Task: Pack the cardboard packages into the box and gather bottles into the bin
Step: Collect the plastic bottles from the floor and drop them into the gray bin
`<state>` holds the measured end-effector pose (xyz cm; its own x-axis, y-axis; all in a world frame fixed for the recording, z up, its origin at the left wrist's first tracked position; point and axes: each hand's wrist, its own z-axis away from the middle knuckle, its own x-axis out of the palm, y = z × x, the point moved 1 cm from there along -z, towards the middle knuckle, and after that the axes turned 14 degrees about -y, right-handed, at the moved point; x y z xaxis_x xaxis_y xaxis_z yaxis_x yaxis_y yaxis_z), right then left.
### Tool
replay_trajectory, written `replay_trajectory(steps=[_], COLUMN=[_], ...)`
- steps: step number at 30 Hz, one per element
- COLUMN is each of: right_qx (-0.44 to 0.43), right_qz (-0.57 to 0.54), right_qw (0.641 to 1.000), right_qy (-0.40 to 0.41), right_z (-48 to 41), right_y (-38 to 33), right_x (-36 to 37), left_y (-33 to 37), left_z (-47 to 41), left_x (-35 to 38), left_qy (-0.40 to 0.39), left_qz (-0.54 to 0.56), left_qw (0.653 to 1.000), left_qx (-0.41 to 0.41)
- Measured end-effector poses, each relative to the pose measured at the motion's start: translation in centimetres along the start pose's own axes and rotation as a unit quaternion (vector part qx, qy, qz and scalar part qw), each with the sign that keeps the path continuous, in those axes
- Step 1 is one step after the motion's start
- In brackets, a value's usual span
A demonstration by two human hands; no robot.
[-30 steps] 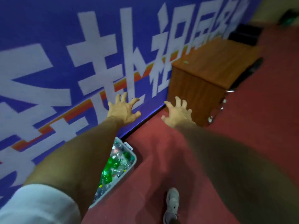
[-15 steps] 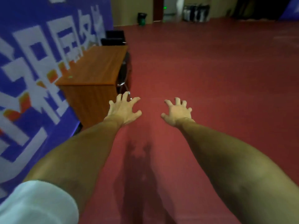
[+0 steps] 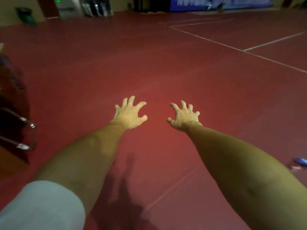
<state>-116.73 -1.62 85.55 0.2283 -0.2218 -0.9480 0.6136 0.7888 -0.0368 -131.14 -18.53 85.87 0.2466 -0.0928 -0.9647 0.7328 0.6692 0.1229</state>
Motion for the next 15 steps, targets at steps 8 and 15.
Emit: replay_trajectory(steps=[8, 15], right_qx=[0.154, 0.261], right_qz=[-0.052, -0.103], right_qw=[0.986, 0.96], right_qy=[-0.02, -0.011], right_z=[-3.5, -8.2], right_y=[20.1, 33.8], right_x=[0.6, 0.6], left_y=[19.2, 34.5], left_z=[-14.3, -26.8], left_x=[0.3, 0.9], left_qy=[-0.038, -0.05], left_qz=[-0.051, -0.092], left_qw=[0.986, 0.957], left_qx=[0.152, 0.271])
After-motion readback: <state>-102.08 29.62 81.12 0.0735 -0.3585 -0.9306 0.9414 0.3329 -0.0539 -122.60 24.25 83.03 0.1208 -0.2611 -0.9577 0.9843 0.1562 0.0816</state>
